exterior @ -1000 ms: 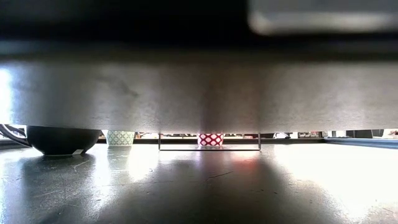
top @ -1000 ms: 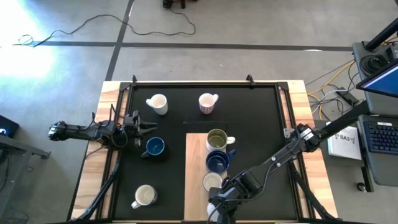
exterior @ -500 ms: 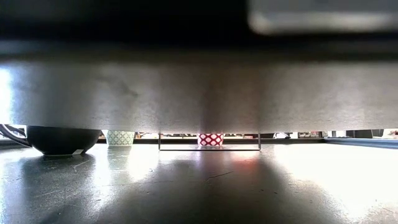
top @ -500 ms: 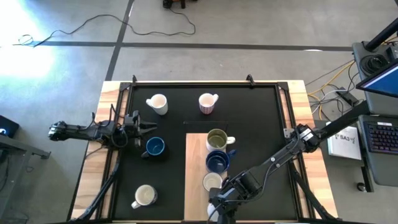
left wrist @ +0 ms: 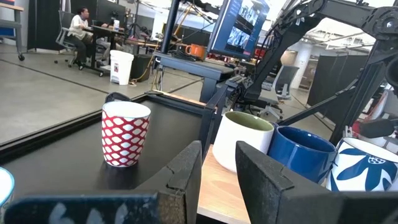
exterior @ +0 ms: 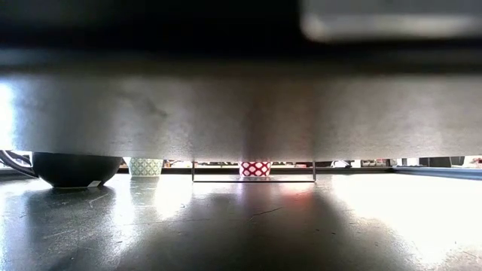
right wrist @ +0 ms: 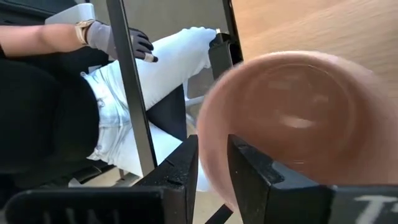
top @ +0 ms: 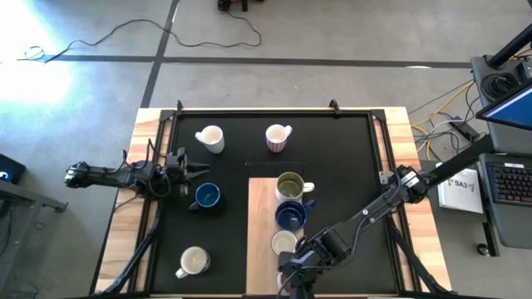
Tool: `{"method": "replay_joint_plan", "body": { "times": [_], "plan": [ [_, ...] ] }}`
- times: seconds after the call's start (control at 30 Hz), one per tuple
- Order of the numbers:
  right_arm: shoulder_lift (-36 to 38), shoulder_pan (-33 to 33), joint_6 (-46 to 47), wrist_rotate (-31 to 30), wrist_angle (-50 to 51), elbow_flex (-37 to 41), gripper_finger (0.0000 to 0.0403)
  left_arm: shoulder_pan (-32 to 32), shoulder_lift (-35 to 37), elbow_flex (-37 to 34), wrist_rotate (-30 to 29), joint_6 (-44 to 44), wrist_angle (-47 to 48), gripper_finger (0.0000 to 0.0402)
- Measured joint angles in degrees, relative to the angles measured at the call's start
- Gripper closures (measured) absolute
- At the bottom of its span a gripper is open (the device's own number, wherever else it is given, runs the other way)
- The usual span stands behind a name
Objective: Place coffee mugs
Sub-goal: Put the light orange mug on the shelf, then adjust the blue patterned mug on the shelf
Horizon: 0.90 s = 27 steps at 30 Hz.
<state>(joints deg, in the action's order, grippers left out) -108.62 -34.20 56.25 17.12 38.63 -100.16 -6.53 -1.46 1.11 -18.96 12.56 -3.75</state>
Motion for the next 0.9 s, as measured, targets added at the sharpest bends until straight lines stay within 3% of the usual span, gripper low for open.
{"method": "replay_joint_plan", "body": {
  "times": [0.4,0.63,0.9],
  "plan": [
    [0.0,0.0,0.2,1.0,1.2,-2.2,0.0332,0.0,0.0,0.0,0.0,0.0,0.0,0.0319],
    [0.3,0.0,-3.9,-2.8,15.8,-8.4,0.0326,0.0,0.0,0.0,0.0,0.0,0.0,0.0319],
    [0.3,0.0,-13.7,-7.8,28.8,-9.7,0.0317,0.0,0.0,0.0,0.0,0.0,0.0,0.0319]
  ]
}}
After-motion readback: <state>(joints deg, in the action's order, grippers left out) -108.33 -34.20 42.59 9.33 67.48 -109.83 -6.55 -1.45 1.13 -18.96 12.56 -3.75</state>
